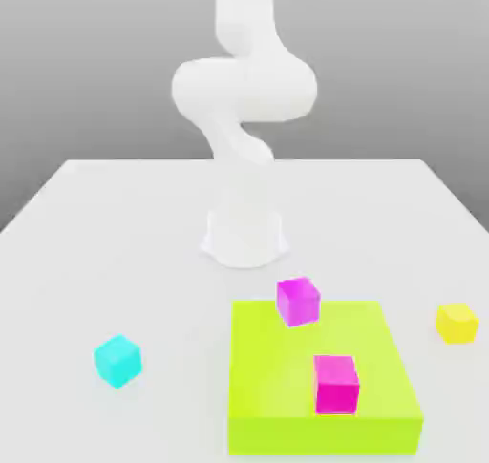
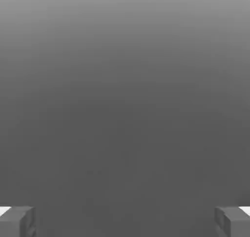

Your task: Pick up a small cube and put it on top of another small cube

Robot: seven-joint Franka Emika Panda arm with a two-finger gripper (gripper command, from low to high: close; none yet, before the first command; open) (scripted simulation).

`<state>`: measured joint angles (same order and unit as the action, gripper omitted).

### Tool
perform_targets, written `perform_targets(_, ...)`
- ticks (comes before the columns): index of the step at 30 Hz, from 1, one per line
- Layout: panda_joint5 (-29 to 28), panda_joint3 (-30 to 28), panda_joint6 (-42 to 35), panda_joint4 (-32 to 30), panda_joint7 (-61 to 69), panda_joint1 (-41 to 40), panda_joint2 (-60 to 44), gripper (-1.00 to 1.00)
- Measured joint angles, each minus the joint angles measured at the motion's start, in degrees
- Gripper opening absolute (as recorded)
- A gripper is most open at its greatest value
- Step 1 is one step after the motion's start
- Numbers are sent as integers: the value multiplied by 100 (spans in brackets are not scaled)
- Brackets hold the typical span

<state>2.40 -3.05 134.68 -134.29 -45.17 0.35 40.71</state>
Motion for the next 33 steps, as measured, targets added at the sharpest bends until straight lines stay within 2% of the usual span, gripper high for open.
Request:
perform_targets(6, 593, -668, 726, -627, 156, 44, -1340, 0)
perform_targets(14, 1132, -1216, 1662, -1432, 196, -129, -3038, 0)
perform_targets(18, 1083, -1404, 2171, -1850, -14, -417, -3818, 0)
perform_targets(22, 560, -1695, 2695, -2253, -549, -649, -4488, 0)
perform_targets(27, 914, -1446, 3180, -2202, -295, -842, -5103, 0)
perform_targets(33, 1622, -613, 3740, -2043, 236, -1510, -5846, 0)
